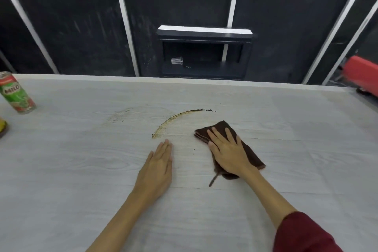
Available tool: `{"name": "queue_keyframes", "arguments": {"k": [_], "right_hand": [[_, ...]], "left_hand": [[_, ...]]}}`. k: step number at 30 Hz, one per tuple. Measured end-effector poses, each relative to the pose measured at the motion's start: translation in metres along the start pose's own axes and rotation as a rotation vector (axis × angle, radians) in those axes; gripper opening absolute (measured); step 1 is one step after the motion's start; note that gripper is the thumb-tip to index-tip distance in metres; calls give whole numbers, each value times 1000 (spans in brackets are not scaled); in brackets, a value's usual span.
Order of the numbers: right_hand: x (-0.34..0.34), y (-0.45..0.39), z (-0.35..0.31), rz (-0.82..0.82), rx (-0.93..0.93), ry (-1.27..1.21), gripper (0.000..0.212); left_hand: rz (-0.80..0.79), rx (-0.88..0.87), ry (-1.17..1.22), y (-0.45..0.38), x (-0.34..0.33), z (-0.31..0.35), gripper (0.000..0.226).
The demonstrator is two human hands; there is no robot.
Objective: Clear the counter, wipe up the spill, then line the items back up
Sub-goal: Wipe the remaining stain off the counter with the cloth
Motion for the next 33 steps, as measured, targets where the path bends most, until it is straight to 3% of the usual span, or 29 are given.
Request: {"name": "queue_keyframes", "arguments": {"k": [5, 10, 15, 20, 25, 30, 33], "right_hand": [[21, -58, 38, 32, -217, -43, 51], [30, -127, 37, -39, -225, -88, 50], [24, -162, -22, -102, -57, -41, 50], [-5, -124, -100, -188, 248, 0, 49], [-10, -56, -89, -244, 413, -45, 47], [6, -30, -14, -96, 208, 60, 50], [9, -42, -7, -106, 53, 8, 50]], "left_hand": [[58, 36, 1, 5, 14, -25, 61], [101, 136, -26, 19, 23, -50, 64], [152, 218, -55, 30, 28, -64, 69], [128, 245, -66, 32, 27, -67, 63], [121, 234, -69, 33, 28, -66, 64], [132, 231, -52, 33, 30, -63, 49], [123, 227, -46, 32, 31, -59, 48]]}}
Point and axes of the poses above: each hand's wrist, its own y-axis away from the middle knuckle, its own x-axis out of the back of the hand, z = x × y, the point moved 4 cm from there along -y, towards the middle knuckle, and after that the axes turned 11 degrees about -x, right-handed, at the moved point
